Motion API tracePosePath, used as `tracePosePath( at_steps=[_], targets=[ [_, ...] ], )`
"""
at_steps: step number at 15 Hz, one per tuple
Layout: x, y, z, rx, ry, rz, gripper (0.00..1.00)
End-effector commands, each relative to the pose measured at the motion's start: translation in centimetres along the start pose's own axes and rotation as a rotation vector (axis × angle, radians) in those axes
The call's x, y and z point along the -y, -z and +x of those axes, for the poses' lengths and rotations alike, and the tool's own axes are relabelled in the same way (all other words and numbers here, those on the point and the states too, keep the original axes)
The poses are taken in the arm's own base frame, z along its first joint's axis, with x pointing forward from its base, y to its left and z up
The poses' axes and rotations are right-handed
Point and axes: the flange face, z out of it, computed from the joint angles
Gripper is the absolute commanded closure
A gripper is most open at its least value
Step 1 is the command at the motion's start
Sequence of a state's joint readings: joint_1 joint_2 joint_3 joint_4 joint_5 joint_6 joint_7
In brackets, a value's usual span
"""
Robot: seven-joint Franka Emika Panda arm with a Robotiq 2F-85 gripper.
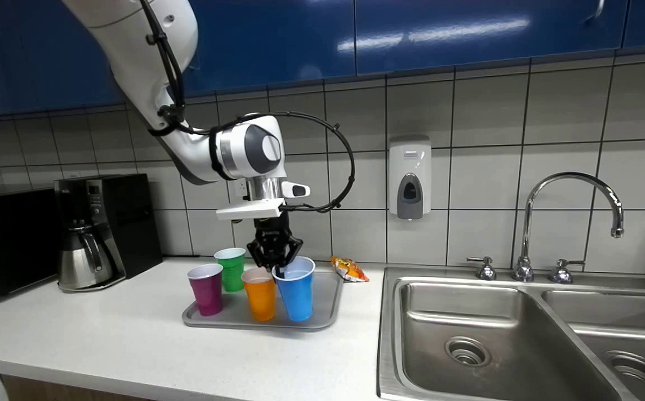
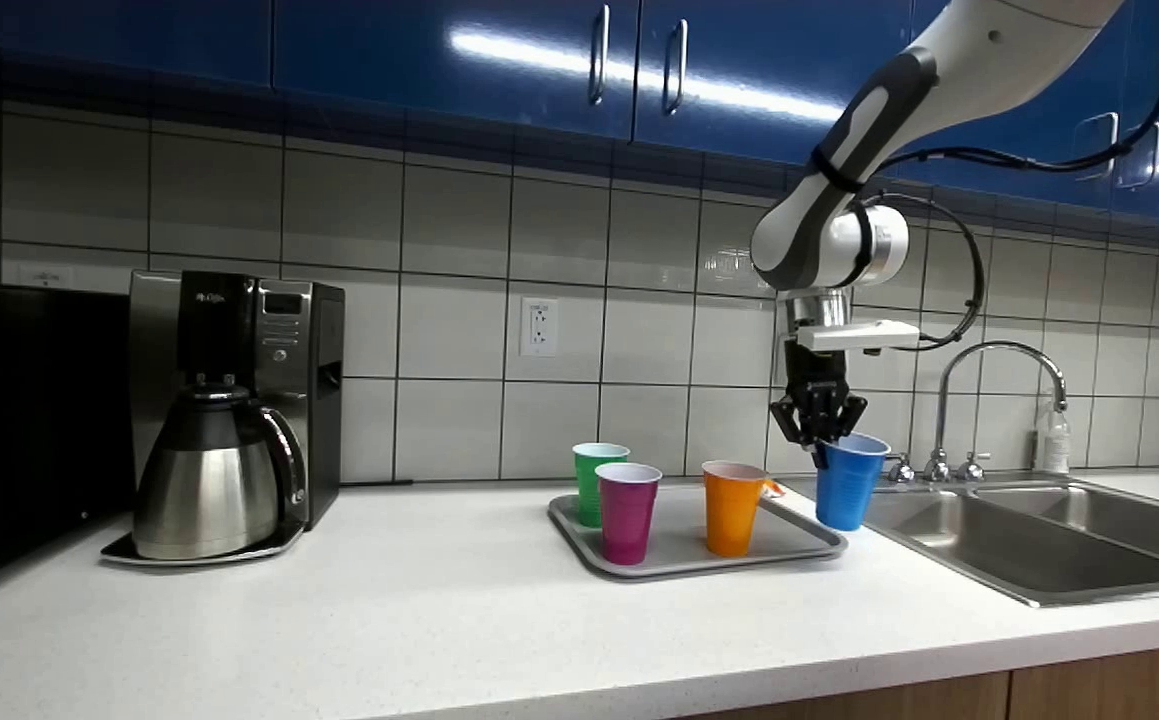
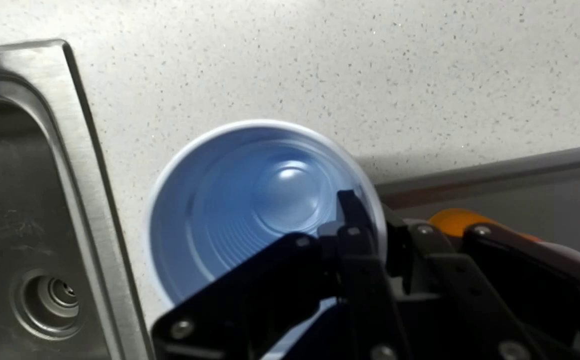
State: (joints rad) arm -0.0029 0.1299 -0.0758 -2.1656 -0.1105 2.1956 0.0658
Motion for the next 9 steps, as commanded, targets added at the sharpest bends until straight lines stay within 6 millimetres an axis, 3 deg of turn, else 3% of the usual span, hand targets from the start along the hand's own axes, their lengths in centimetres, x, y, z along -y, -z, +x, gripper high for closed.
tracePosePath(
  at_steps=[1,9],
  targets=[
    [-0.9,2.2,0.5,-0.025,-0.010,0.003,0.99],
    [-1.5,2.8,3.1,-0.057,-0.073,0.016,0.99]
  ],
)
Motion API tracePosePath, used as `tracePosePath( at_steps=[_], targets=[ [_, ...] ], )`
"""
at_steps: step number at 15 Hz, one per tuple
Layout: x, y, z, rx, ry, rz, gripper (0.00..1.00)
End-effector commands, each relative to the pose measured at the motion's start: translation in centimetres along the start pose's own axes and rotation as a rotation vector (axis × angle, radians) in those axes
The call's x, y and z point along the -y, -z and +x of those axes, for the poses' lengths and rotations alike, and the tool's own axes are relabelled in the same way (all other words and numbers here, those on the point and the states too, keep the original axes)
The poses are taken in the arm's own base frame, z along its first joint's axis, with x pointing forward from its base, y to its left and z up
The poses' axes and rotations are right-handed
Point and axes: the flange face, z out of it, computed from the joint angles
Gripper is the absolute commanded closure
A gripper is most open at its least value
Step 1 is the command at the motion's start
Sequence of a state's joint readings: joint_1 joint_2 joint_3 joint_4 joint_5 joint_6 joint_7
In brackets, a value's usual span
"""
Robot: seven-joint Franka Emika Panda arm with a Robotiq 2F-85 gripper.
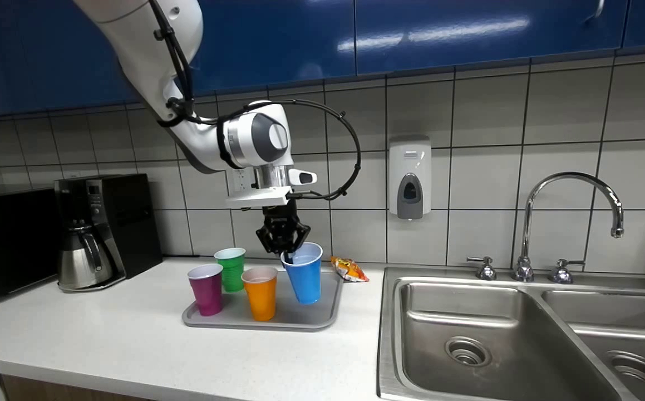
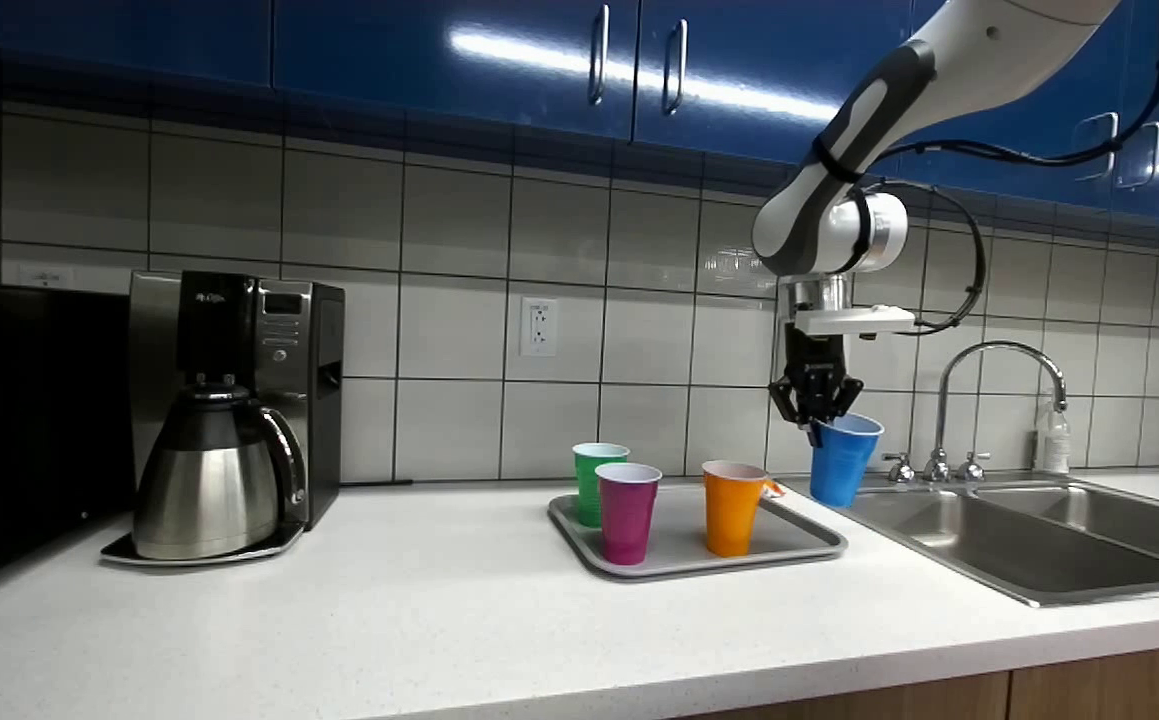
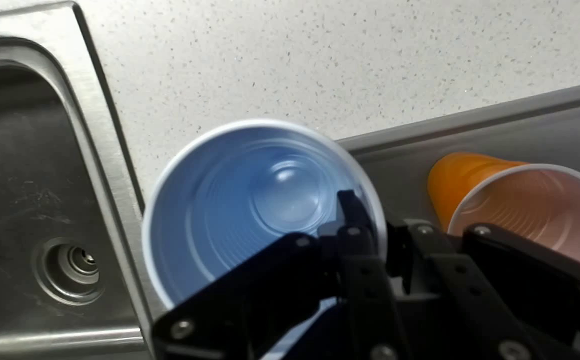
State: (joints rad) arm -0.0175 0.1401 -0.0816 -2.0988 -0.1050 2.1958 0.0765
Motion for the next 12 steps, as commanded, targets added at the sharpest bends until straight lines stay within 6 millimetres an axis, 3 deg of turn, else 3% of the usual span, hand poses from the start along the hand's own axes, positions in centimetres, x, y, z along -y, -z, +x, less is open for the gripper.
tracePosePath(
  at_steps=[1,12],
  targets=[
    [0.1,0.2,1.8,-0.004,-0.039,0.010,0.99],
    [1.3,-1.0,6.3,-0.023,-0.144,0.039,0.99]
  ],
)
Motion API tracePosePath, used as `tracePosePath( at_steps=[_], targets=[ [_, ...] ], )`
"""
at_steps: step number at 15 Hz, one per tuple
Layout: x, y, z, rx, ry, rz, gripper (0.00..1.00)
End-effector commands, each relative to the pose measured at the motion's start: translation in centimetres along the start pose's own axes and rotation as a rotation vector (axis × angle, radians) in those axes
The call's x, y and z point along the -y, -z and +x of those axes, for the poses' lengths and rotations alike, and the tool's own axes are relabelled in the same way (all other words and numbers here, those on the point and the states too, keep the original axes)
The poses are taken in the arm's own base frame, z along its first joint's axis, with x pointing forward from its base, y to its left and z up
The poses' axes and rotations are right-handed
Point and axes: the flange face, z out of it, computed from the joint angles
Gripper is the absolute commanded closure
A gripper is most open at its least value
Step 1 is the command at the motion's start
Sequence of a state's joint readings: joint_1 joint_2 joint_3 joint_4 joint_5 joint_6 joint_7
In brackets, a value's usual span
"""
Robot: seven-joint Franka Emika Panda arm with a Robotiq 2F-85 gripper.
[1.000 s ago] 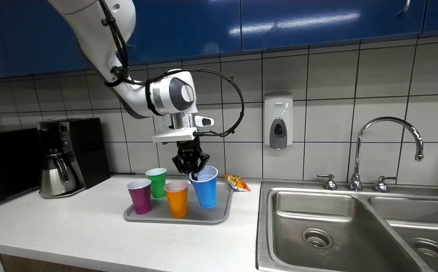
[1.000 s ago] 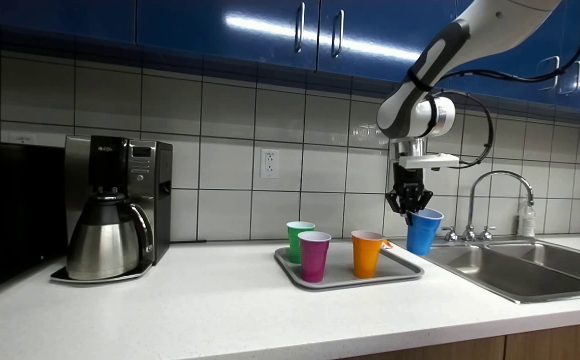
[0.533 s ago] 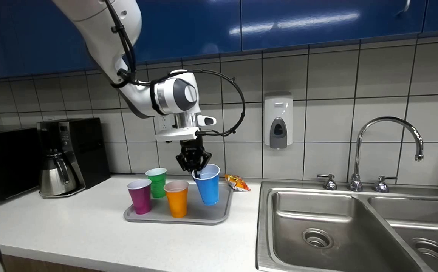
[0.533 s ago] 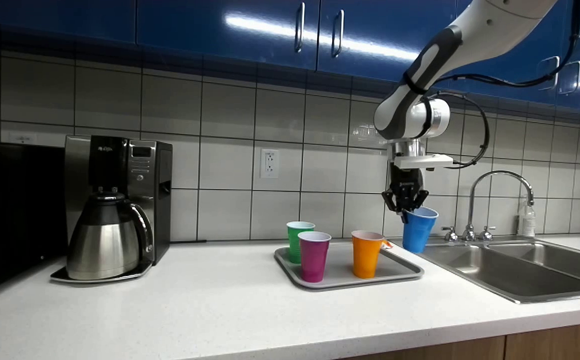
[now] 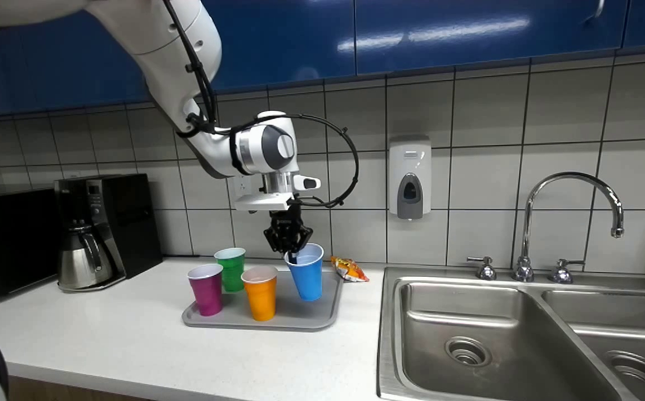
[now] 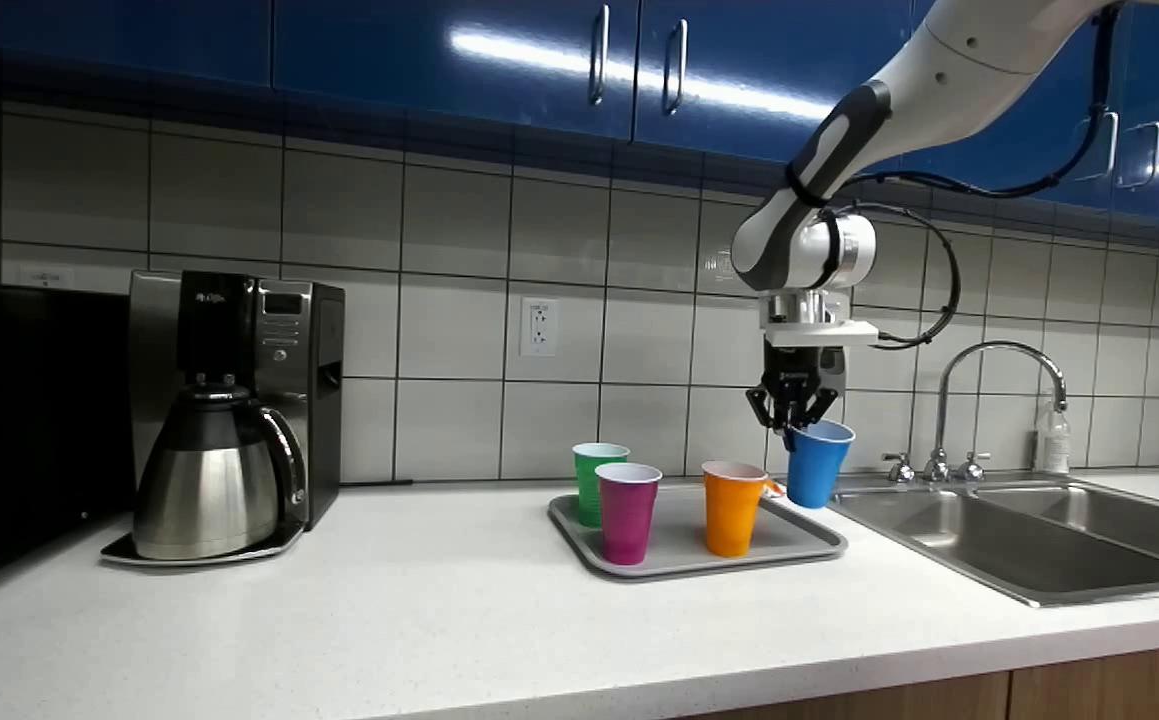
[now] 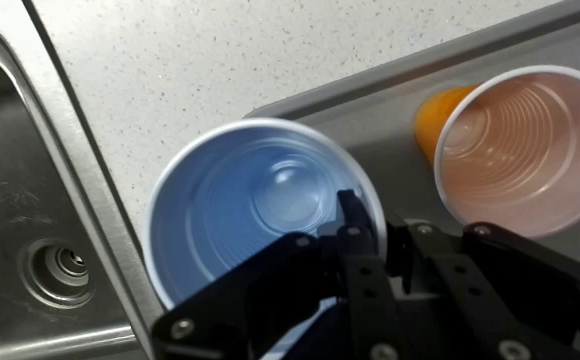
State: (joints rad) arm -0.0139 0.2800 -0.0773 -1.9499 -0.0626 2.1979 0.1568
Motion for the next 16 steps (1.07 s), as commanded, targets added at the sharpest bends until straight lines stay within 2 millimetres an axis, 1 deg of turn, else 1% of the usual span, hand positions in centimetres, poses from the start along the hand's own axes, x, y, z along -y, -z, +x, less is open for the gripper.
tracePosePath(
  at_steps=[1,8,12,14,16],
  targets=[
    [0.6,0.2,2.3,-0.017,-0.057,0.017,0.99],
    [1.7,-1.7,6.0,0.007,-0.127,0.058,0.99],
    [2.8,-2.3,8.0,0.002,-0.136,0.065,0.99],
    [3.2,-2.4,8.5,0.020,-0.151,0.032,0.99],
    [3.6,-2.5,8.5,0.072,-0.171,0.019,0.99]
  ],
)
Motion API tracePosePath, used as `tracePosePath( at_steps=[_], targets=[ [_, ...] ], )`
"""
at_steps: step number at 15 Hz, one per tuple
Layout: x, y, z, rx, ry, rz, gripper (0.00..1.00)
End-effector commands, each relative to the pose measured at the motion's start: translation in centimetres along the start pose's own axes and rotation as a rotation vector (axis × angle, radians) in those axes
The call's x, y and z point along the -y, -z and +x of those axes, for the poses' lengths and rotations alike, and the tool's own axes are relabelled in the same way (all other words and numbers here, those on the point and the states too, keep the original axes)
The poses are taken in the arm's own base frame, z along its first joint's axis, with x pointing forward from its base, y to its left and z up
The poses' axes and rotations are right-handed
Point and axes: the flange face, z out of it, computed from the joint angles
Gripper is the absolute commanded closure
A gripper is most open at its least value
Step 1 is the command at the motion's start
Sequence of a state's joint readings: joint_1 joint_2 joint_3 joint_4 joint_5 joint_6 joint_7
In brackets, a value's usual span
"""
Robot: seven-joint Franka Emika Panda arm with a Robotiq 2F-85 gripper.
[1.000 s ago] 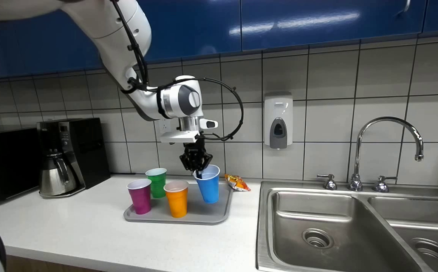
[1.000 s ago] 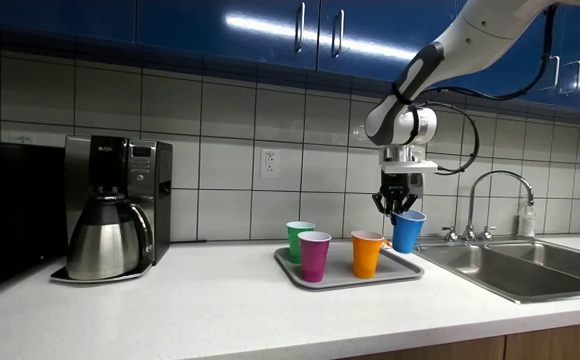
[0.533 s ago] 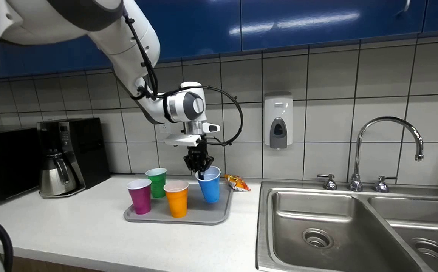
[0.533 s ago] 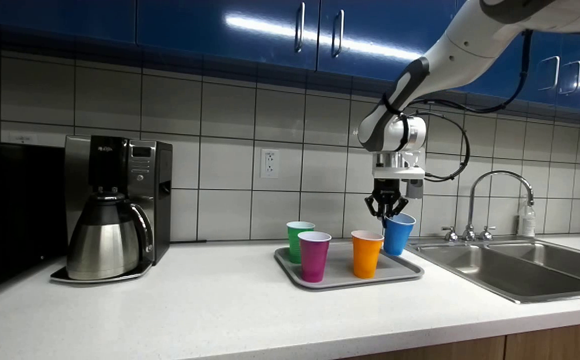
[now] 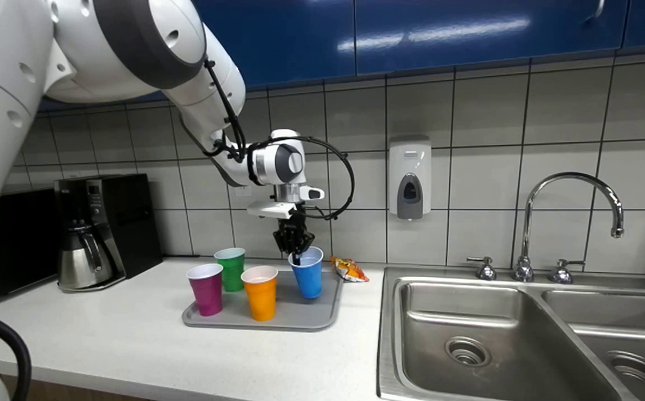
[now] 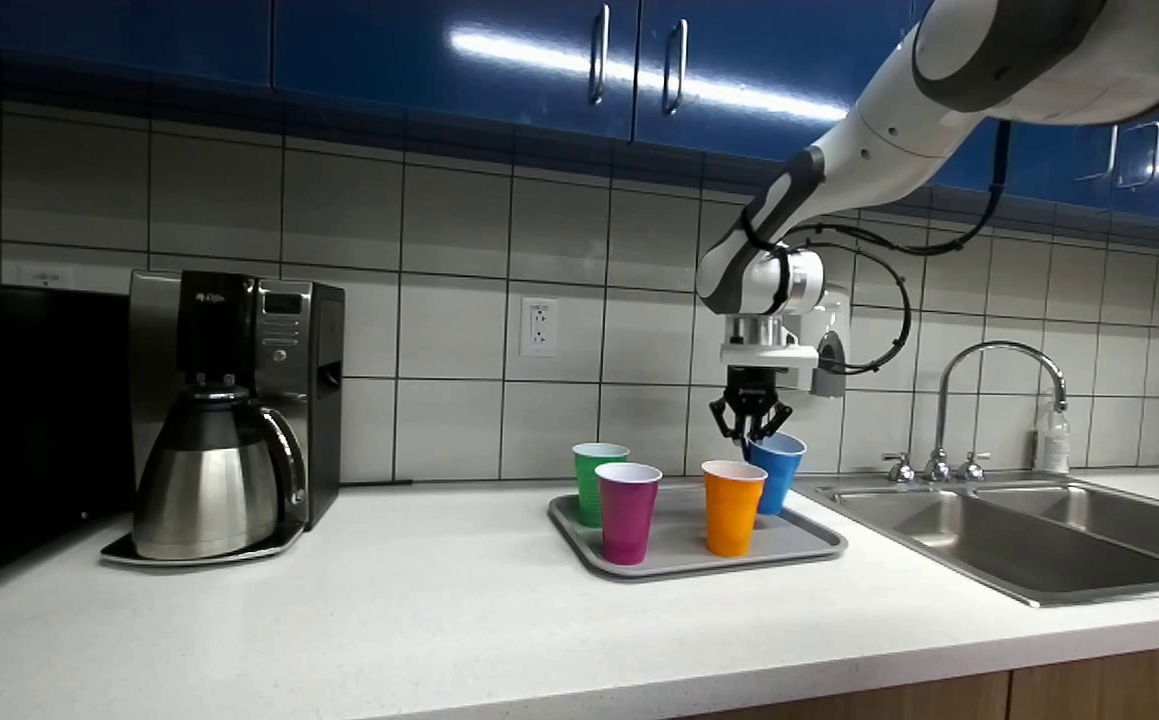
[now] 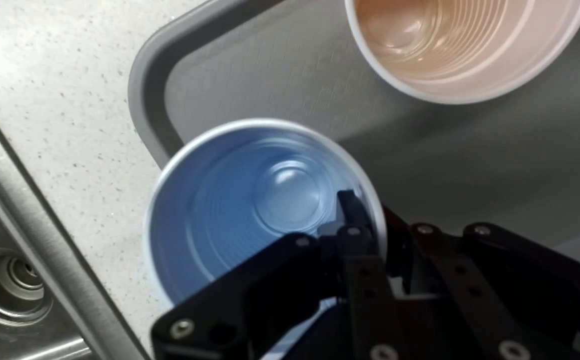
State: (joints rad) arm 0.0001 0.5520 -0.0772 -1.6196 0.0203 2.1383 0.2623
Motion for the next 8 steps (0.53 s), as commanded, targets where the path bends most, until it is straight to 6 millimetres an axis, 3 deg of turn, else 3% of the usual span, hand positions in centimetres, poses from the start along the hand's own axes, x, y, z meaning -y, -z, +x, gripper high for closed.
tracePosePath(
  at_steps=[1,8],
  targets=[
    [1.06,0.36,0.75,0.074,-0.048,-0.041,0.99],
    [1.16,0.66,1.33,0.117,-0.065,-0.054,0.99]
  ],
)
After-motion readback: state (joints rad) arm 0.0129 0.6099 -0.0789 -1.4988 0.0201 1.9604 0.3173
